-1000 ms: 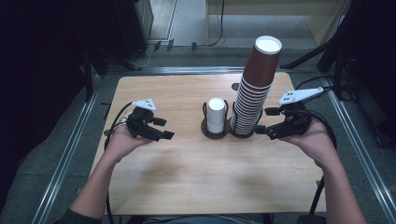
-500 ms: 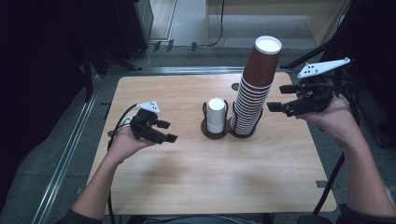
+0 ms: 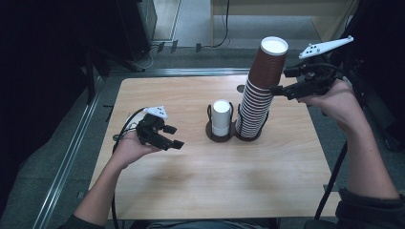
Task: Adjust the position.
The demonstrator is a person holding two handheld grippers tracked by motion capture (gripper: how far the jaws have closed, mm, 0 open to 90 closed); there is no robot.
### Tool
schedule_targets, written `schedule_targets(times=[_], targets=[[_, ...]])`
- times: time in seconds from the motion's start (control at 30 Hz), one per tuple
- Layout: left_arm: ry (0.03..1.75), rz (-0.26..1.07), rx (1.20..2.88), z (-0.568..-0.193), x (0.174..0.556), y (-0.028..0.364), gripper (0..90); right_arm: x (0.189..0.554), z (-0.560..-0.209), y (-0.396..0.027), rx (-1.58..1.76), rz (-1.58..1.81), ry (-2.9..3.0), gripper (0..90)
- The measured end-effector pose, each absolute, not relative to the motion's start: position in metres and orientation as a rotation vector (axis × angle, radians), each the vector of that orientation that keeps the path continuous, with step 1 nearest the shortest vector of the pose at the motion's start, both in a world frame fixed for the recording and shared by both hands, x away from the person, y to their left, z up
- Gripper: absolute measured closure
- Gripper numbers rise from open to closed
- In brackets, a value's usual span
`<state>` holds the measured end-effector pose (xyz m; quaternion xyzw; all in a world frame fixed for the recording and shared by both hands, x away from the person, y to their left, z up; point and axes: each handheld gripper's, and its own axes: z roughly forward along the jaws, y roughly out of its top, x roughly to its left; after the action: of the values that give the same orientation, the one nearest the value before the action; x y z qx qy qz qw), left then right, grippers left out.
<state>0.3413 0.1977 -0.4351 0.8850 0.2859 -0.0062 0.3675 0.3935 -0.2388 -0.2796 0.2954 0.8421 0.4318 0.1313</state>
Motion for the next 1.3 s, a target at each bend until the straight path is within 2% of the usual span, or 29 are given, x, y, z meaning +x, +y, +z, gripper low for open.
schedule_targets(times=[0.7,0.9,1.3], targets=[[0.688,-0.004,2.270,-0.432,0.335,0.188,26.0,0.422,-0.257,-0.202,0.839,1.236,2.398,12.4],[0.689,0.000,2.271,-0.432,0.334,0.190,26.3,0.423,-0.254,-0.200,0.824,1.262,2.374,16.7],[0.679,-0.007,2.275,-0.432,0.333,0.188,26.5,0.420,-0.240,-0.200,0.796,1.274,2.350,17.9]])
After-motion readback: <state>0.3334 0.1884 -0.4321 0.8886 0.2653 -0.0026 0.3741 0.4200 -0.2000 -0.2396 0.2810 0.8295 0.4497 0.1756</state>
